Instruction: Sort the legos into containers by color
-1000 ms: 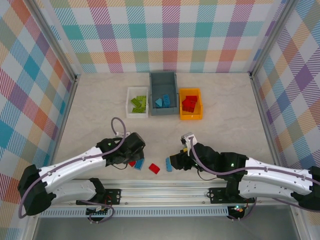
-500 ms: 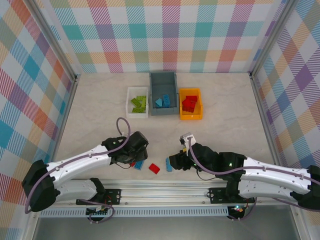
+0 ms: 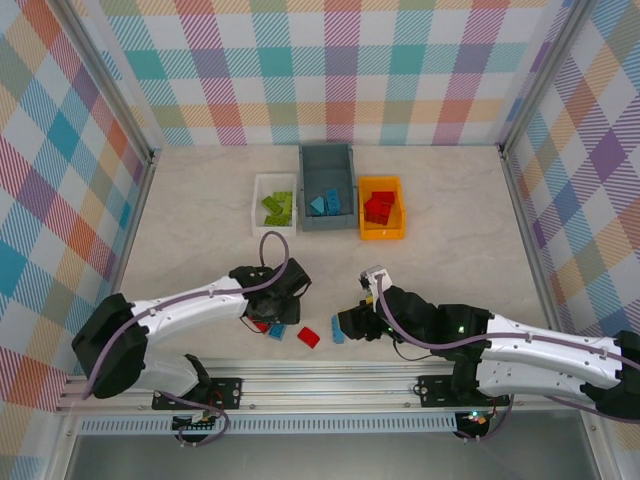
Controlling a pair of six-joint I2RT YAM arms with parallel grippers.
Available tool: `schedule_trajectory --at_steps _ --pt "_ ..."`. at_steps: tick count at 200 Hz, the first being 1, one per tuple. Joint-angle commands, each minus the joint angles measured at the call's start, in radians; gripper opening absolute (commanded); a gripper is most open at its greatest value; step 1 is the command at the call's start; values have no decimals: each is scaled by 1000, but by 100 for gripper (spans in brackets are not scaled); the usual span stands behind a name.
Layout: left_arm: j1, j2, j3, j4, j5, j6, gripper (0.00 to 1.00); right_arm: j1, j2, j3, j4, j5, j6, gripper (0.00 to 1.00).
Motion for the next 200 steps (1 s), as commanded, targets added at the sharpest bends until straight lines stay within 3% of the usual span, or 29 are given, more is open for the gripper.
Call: schedule_trajectory --at_steps 1,78,136,169,200 --pt "17 28 14 -4 22 62 58 5 -1 -1 20 16 6 66" --pt "27 111 19 36 17 104 52 4 12 -7 35 2 13 66" --pt "27 157 26 69 4 109 37 4 23 -7 47 -12 9 66" --pt "27 91 67 39 -61 100 31 2 12 12 47 12 -1 67" --pt "89 103 270 -28 -53 157 30 -136 24 99 19 -19 -50 67"
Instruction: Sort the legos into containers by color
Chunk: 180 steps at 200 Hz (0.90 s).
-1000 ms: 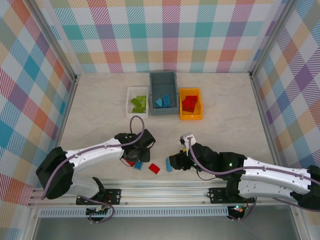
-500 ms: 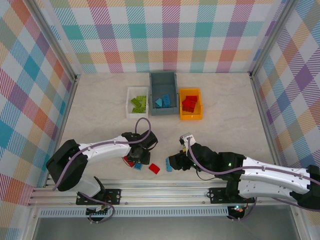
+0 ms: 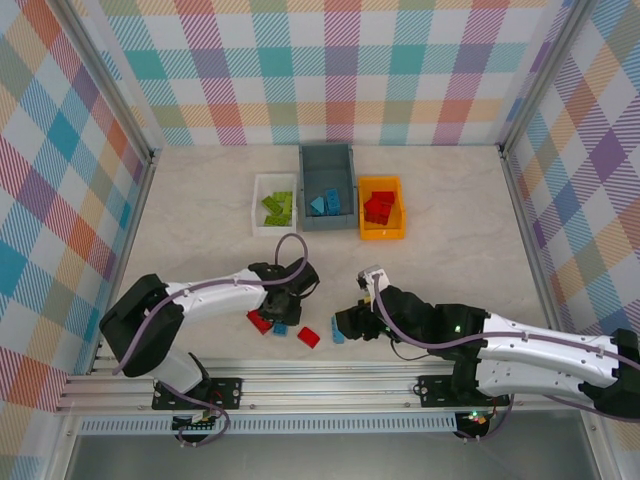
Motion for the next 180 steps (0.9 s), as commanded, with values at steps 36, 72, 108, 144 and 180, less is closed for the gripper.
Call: schedule_trajectory --at_steps 36,72,108,144,180 --pt "142 160 520 -95 -3 139 30 -361 86 207 38 -161 -64 67" --pt "220 407 881 -97 11 172 30 -492 223 347 37 -199 -60 66" --pt "308 675 1221 -96 84 161 29 -556 301 404 60 -242 -50 66" --pt "365 918 1521 -122 165 138 29 -588 317 386 80 -270 -34 66" --pt "404 1039 1600 -38 259 97 33 -605 318 360 93 -291 -26 66"
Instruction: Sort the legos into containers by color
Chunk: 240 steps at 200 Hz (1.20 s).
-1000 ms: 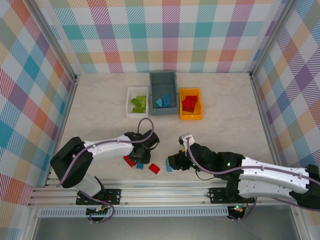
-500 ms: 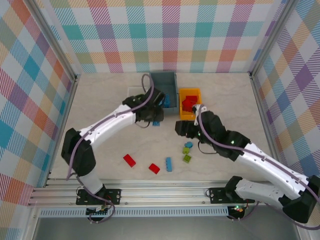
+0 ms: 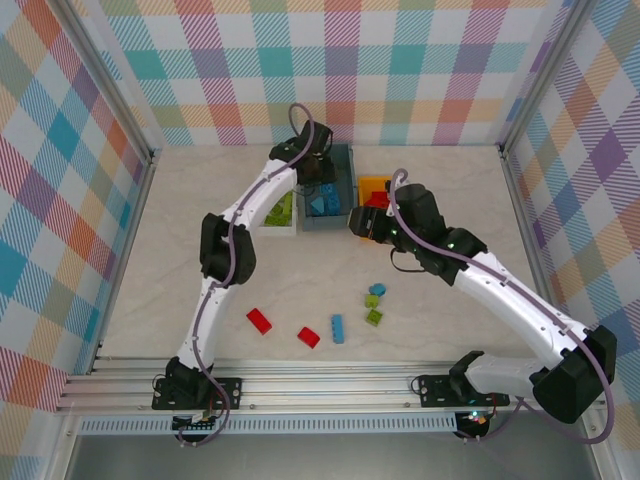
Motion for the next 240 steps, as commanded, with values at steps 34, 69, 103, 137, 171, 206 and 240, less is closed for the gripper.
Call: schedule_trajectory --at_steps 34,69,103,137,171,206,240 --pt "23 84 108 36 151 -32 60 -13 6 -19 45 -50 18 66" --pt "17 40 106 40 154 -24 65 -14 3 -25 54 -68 22 67" --pt "0 -31 102 24 123 -8 57 -13 -22 -41 38 -60 17 66" --pt "-30 -231 -85 68 40 -17 60 -14 -62 -69 -9 -39 1 66" --pt "-55 -568 -473 175 -61 -78 63 -10 -55 -53 -88 -71 -48 67" --pt "-100 -968 -886 162 -157 -169 62 119 32 -8 -135 -86 -159 67" --pt "-175 -1372 -1224 6 -260 -284 61 293 156 27 -113 -73 -230 67"
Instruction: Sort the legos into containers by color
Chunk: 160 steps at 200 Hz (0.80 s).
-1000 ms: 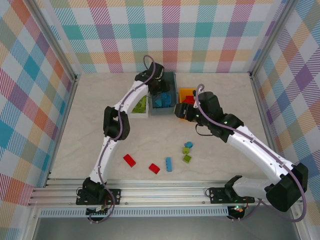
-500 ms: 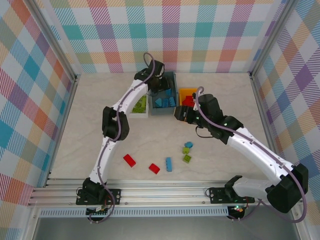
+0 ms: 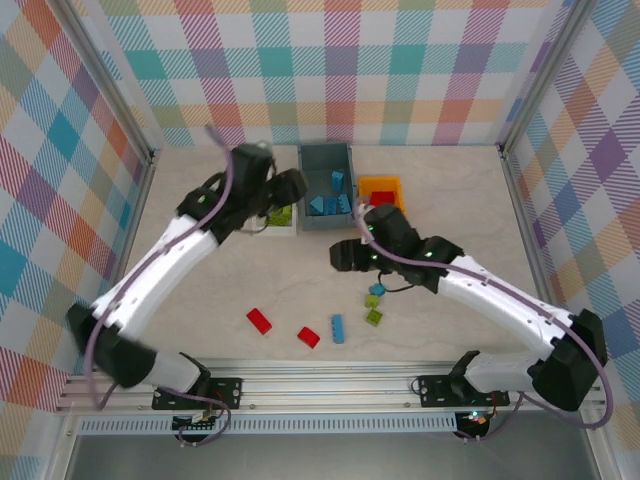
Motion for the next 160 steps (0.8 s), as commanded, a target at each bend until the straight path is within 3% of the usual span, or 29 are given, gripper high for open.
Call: schedule_trajectory --at_steps 1,39,69,92,126,160 --pt "-50 -204 -188 -155 -110 -112 61 100 81 58 -10 -6 -93 67" --pt "-62 -727 -457 -388 -156 -257 61 300 356 206 -13 6 -118 69" --pt "-61 -998 -501 -653 -165 -312 63 392 592 414 -127 68 -94 70" --pt "-60 -1103 -517 -759 -155 -368 62 431 750 558 -201 115 -63 71" --pt "-61 -1180 -539 -769 -169 -399 62 439 908 696 -268 160 -38 70" --pt "-61 -1167 -543 -752 -161 -390 61 439 1018 808 -341 197 -20 60"
